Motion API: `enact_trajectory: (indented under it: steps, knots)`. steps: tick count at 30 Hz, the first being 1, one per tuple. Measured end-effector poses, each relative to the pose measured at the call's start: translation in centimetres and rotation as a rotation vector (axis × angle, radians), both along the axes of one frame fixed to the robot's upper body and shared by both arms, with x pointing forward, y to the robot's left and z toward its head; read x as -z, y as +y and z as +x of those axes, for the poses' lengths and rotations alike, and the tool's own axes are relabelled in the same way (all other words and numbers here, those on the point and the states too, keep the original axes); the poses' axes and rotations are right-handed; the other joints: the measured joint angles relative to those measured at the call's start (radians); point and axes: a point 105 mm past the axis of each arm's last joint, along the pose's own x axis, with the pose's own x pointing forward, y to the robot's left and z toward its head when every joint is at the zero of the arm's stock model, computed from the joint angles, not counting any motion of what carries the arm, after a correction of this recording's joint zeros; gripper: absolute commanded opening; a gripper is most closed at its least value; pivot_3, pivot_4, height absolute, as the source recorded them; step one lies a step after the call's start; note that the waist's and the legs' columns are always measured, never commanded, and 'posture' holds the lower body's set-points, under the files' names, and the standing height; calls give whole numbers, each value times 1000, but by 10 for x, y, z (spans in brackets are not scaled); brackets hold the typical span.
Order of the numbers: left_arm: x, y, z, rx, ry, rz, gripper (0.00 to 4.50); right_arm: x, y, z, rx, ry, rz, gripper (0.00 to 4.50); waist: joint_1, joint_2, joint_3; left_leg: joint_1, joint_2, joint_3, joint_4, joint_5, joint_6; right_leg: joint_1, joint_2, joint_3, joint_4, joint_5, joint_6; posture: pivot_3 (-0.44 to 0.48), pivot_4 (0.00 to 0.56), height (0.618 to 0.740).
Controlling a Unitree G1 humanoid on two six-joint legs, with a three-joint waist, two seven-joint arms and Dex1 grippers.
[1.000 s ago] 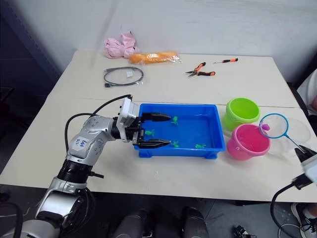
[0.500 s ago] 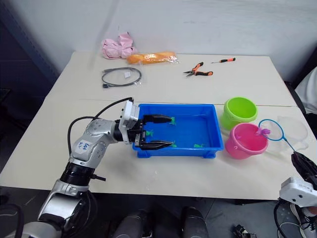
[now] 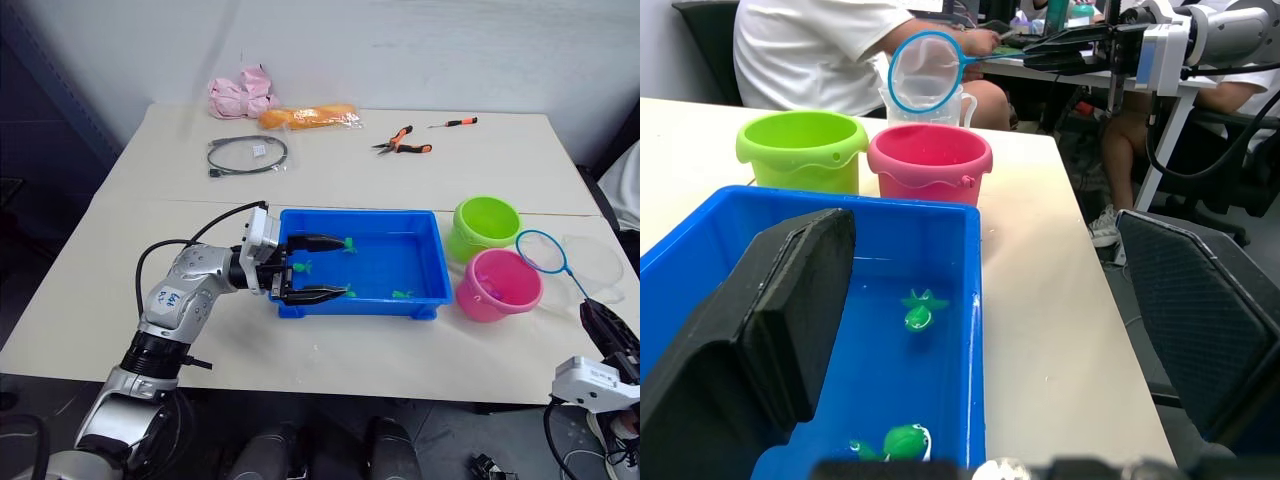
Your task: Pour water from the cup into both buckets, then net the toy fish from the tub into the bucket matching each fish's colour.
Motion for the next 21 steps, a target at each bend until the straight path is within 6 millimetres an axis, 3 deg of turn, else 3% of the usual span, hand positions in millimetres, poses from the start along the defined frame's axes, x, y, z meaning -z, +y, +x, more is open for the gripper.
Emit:
enact_trajectory:
  steps: [4, 8, 11, 14, 21]
  knots:
    - [0, 9, 2, -15, -7, 27, 4467, -32, 10, 13, -70, -53, 270, 0, -12, 0, 0, 1, 1, 0, 0, 0, 0, 0, 0, 1, 1, 0, 0, 0, 150, 740]
    - [1, 27, 3, -35, -16, 66, 4467, -58, 56, 28, -318, 96, 510, 0, -23, 0, 0, 1, 3, 0, 0, 0, 0, 0, 1, 0, 2, -1, -1, 0, 150, 740]
    - [2, 46, 3, -69, -17, 93, 4467, -72, 78, 39, -432, 235, 598, 0, -19, 0, 0, 1, 2, 0, 1, -1, 1, 0, 0, -1, 1, 0, -1, 0, 150, 740]
    - [-5, 69, 6, -120, -50, 120, 4467, -75, 102, 59, -494, 482, 448, 0, -24, 0, 0, 1, 2, 0, 2, -1, 3, 0, -2, -1, 2, 0, -1, 0, 150, 740]
    - [-2, 85, 2, -156, -59, 180, 4467, -59, 124, 102, -497, 634, 303, 0, -14, 0, 1, -4, 1, -3, 2, -2, 1, -2, -3, -8, 0, -1, -2, 0, 150, 740]
